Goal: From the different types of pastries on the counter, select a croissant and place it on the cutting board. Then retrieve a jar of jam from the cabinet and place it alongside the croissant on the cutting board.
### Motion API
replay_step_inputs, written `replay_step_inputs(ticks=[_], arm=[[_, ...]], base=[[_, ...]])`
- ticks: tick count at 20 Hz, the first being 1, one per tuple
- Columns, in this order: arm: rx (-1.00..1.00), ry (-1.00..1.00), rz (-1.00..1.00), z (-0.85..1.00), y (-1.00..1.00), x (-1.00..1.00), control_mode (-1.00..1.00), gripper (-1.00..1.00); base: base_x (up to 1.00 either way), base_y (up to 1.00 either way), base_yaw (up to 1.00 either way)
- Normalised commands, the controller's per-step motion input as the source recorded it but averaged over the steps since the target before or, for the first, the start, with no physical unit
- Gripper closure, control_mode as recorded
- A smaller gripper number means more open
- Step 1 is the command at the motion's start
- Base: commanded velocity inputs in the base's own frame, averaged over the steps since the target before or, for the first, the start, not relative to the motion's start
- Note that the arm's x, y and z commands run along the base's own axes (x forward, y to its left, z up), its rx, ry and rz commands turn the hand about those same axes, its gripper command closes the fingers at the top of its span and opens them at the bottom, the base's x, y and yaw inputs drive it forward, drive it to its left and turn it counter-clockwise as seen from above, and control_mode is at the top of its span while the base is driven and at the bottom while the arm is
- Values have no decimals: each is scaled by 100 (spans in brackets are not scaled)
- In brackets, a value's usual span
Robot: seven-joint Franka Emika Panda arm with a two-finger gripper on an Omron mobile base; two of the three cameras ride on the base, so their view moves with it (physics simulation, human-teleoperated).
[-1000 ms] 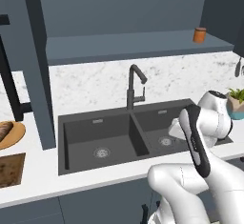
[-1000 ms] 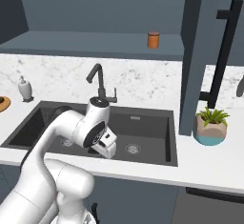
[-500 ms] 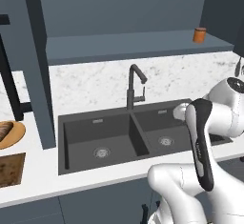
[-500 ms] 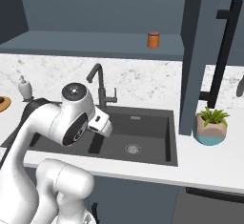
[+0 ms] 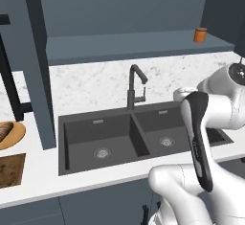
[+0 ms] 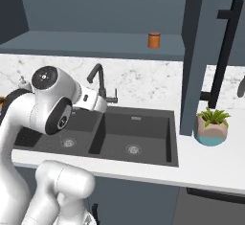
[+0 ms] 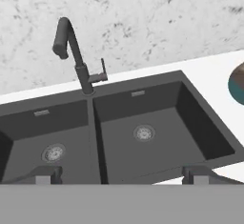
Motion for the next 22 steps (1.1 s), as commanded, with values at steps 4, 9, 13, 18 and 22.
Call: replay_step_inputs(ticks=[4,9,13,18,22], arm=[[-5,6,-3,100,0,17,-100,-100],[-4,6,-8,100,-2,8,-100,-100],[-2,15,-11,89,-3,-1,-100,-100],[-3,7,-9,45,-6,7,-100,-100],[-5,-13,0,0,-27,42,-100,-100]], base=[[0,0,0],[0,0,0],[0,0,0],[0,0,0],[0,0,0]])
